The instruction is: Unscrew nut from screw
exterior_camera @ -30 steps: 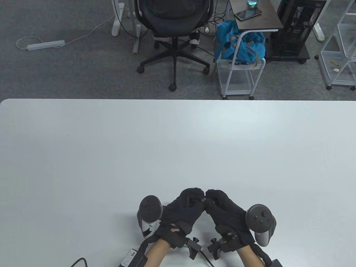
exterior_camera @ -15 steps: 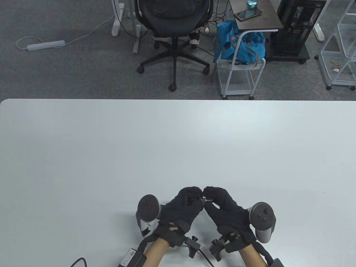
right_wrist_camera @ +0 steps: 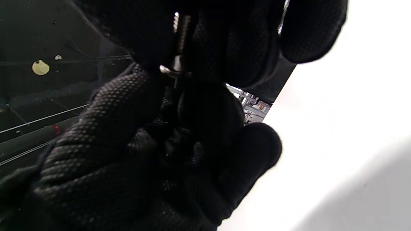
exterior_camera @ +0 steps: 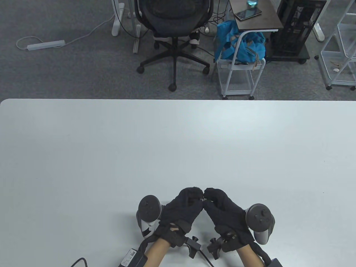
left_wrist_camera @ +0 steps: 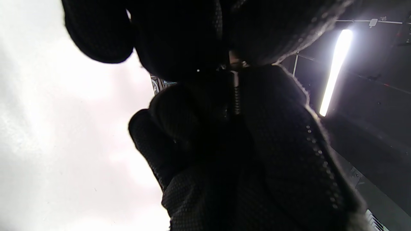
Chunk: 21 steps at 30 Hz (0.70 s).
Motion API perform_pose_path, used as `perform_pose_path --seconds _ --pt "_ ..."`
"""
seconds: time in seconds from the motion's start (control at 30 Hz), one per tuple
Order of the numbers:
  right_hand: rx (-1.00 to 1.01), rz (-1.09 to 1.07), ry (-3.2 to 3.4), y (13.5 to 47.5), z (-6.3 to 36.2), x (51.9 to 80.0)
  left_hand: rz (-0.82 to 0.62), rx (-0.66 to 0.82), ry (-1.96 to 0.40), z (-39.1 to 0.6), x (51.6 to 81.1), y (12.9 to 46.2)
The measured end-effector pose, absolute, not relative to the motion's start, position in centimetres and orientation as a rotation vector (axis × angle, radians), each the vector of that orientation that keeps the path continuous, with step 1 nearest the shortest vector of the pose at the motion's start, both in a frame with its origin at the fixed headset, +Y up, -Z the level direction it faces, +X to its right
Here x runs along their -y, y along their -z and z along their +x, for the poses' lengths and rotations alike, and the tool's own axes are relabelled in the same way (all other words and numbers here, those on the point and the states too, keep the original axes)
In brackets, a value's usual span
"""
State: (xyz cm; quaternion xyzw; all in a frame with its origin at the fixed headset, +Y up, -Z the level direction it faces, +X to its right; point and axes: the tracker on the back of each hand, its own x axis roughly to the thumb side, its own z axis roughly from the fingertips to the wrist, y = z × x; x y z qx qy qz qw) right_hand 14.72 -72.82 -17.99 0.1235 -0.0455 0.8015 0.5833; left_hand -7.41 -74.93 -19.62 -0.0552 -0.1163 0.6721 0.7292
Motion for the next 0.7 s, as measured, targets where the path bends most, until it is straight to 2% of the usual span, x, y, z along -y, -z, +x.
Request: perform_pose_path --seconds 0.27,0.43,0.7 --pt "0.048 0.314 -1.785 18.1 14.7 73.0 -0.126 0.230 -1.522 -7.6 75.0 19.7" --pt "0.052 0.197 -1.861 18.1 15.0 73.7 -0.124 0.237 -1.511 -7.6 75.0 19.7" --pt "0.095 0.262 -1.883 18.0 14.5 73.2 -0.117 0.263 -1.507 -7.6 75.1 19.7"
